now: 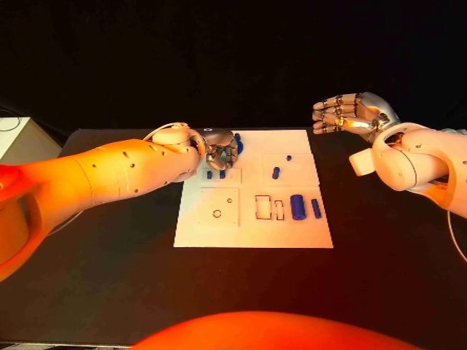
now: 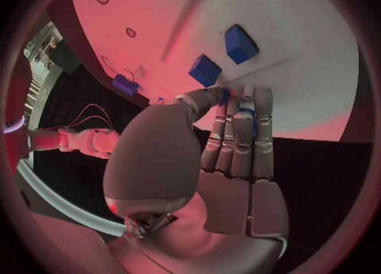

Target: Assemble the parts on the task board

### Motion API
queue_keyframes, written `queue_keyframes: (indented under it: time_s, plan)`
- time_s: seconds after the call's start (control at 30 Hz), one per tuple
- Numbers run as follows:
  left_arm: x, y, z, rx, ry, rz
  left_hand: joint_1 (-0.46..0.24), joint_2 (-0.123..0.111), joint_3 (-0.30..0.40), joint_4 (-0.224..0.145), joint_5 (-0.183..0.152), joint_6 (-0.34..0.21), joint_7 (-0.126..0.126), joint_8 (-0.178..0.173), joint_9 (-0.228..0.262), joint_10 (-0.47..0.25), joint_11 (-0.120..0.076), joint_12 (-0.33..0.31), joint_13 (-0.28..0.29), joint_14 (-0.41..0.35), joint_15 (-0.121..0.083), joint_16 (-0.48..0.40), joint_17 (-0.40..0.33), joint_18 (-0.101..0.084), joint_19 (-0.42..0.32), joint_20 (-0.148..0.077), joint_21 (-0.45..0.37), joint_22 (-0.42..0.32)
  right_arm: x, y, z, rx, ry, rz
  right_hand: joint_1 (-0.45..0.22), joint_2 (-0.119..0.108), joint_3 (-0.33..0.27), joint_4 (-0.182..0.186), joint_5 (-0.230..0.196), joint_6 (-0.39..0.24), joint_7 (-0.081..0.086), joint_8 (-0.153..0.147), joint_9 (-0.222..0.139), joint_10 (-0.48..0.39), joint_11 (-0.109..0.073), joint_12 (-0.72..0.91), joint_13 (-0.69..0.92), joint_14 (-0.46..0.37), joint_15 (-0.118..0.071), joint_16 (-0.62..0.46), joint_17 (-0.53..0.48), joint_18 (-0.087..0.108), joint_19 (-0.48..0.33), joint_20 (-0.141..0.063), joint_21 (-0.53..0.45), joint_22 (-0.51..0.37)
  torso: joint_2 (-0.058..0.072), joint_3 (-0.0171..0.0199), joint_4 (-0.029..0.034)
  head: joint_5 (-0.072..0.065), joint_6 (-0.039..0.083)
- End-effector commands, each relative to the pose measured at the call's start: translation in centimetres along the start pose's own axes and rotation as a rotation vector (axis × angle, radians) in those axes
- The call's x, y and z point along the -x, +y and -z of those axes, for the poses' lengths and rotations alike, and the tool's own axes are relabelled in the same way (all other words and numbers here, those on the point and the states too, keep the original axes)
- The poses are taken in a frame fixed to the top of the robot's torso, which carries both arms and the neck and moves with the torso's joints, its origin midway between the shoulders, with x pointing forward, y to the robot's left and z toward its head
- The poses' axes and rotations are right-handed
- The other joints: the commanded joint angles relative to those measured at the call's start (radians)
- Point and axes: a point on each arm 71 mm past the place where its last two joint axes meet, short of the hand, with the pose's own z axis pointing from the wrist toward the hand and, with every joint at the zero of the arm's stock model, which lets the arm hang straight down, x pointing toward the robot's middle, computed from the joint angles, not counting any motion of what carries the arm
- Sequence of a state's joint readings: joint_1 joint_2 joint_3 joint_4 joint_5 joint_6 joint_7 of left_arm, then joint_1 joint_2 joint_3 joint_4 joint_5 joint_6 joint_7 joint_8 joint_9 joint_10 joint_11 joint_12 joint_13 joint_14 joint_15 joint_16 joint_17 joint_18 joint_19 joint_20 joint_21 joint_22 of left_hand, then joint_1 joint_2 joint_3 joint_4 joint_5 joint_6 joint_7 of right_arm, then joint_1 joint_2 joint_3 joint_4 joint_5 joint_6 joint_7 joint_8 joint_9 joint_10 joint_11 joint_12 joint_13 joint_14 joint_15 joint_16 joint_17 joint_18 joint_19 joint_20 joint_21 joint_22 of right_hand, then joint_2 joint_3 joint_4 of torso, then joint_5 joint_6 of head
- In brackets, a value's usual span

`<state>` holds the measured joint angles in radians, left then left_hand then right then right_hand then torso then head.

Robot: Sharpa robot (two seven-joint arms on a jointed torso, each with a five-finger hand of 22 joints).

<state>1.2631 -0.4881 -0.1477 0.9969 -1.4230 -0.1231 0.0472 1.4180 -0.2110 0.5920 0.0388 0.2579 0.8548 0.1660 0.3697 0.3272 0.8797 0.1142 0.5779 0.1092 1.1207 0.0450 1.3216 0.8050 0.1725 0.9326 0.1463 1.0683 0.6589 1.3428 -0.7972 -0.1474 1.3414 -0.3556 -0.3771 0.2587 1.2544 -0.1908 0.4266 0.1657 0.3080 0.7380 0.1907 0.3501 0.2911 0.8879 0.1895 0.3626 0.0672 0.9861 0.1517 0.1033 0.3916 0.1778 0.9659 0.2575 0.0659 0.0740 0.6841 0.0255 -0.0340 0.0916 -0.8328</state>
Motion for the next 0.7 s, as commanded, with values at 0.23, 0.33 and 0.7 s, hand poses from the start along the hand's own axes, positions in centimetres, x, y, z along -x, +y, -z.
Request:
queue_keyframes:
  time_s: [0.23,0.33,0.7]
  plan:
    - [-0.41,-0.13,-0.06,-0.007,0.016,0.012,-0.012,-0.006,0.003,0.0,-0.008,0.004,-0.003,-0.01,-0.003,0.012,0.0,-0.009,-0.003,0.012,0.0,0.011,0.006,0.012,-0.006,0.0,0.007,0.003,-0.03,0.13,0.03,0.012,0.005,-0.001,-0.001,0.008,-0.003,0.001,0.006,0.006,0.059,-0.006,-0.001,0.001,0.002,0.004,-0.001,0.008,-0.002,-0.003,-0.001,0.007,0.003,0.002,0.003,-0.001,-0.001,0.0006,0.001,-0.001,-0.003]
    - [-0.4,-0.14,-0.05,-0.008,0.013,0.013,-0.011,-0.001,0.007,-0.003,-0.007,0.014,-0.003,-0.011,-0.003,0.028,-0.004,-0.013,-0.003,0.025,-0.003,0.021,0.021,0.013,-0.005,-0.001,0.011,0.006,-0.04,0.13,0.03,0.013,0.006,-0.001,-0.001,0.008,-0.003,0.001,0.006,0.006,0.059,-0.006,-0.001,0.001,0.002,0.004,-0.001,0.008,-0.002,-0.003,-0.001,0.007,0.003,0.002,0.003,-0.001,0.0,0.0002,0.0009,-0.001,-0.004]
    - [-0.07,-0.08,0.02,-0.012,-0.034,0.009,0.02,0.048,0.029,-0.053,-0.012,0.12,-0.024,0.008,0.02,0.155,-0.039,-0.029,0.015,0.153,-0.035,0.091,0.17,-0.007,0.088,-0.027,0.114,0.132,-0.04,0.13,0.03,0.013,0.005,-0.001,-0.001,0.008,-0.003,0.001,0.006,0.006,0.059,-0.006,-0.001,0.001,0.002,0.004,-0.001,0.008,-0.002,-0.003,-0.001,0.007,0.003,0.002,0.003,-0.001,-0.001,0.0005,0.0003,-0.001,-0.006]
